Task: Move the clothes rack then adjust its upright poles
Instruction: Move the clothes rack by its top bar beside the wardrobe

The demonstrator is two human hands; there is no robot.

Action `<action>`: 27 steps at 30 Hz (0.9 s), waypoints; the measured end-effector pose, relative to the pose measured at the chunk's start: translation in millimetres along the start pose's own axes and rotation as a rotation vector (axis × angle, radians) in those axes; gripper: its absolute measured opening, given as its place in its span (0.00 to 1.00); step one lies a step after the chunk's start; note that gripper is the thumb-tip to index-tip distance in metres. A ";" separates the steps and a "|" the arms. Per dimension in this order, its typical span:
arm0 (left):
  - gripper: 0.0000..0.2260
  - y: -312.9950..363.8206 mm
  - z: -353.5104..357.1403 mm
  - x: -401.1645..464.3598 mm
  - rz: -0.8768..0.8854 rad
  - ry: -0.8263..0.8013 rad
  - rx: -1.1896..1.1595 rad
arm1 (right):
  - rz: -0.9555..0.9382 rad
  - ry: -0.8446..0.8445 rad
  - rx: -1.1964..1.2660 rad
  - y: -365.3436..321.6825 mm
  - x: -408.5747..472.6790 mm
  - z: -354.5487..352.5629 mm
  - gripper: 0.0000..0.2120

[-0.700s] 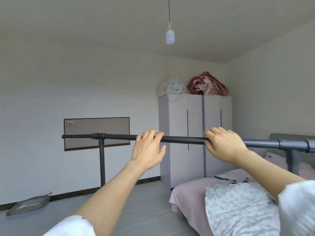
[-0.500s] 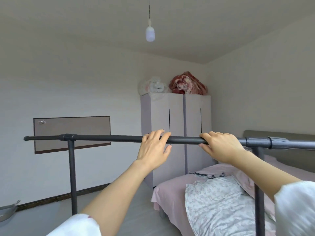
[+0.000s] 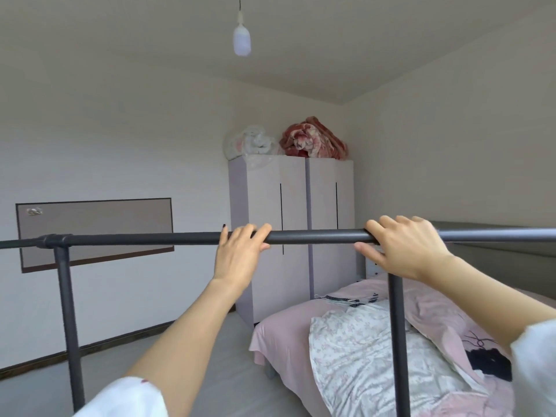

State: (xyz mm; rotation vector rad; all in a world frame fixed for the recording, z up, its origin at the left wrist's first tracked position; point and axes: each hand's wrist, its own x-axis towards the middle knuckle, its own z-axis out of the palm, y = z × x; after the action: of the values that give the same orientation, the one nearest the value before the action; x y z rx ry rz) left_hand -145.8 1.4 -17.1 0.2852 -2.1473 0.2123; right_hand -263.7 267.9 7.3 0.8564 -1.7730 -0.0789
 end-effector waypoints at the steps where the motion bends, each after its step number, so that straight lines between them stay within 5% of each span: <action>1: 0.11 -5.2 1.9 1.4 -0.022 -0.006 -0.005 | 0.015 -0.029 0.001 1.6 0.5 1.6 0.25; 9: 0.14 -23.8 9.4 5.3 -0.253 -0.073 -0.045 | 0.121 -0.225 -0.039 26.6 -4.3 16.4 0.27; 16: 0.24 -14.6 14.1 -0.5 -0.411 -0.215 -0.204 | 0.126 -0.202 -0.029 -16.5 6.3 8.4 0.21; 24: 0.26 3.5 -3.2 -23.3 -0.149 -0.262 -0.270 | 0.132 -0.261 0.080 -106.5 50.7 -4.1 0.24; 27: 0.26 -4.0 -10.6 -25.3 -0.181 -0.268 -0.227 | 0.081 -0.251 0.115 -115.8 56.5 -6.0 0.19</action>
State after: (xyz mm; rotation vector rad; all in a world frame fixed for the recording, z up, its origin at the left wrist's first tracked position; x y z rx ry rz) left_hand -122.5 3.4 -32.1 0.3908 -2.3673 -0.1833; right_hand -207.1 152.1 2.8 0.8864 -2.0615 -0.0322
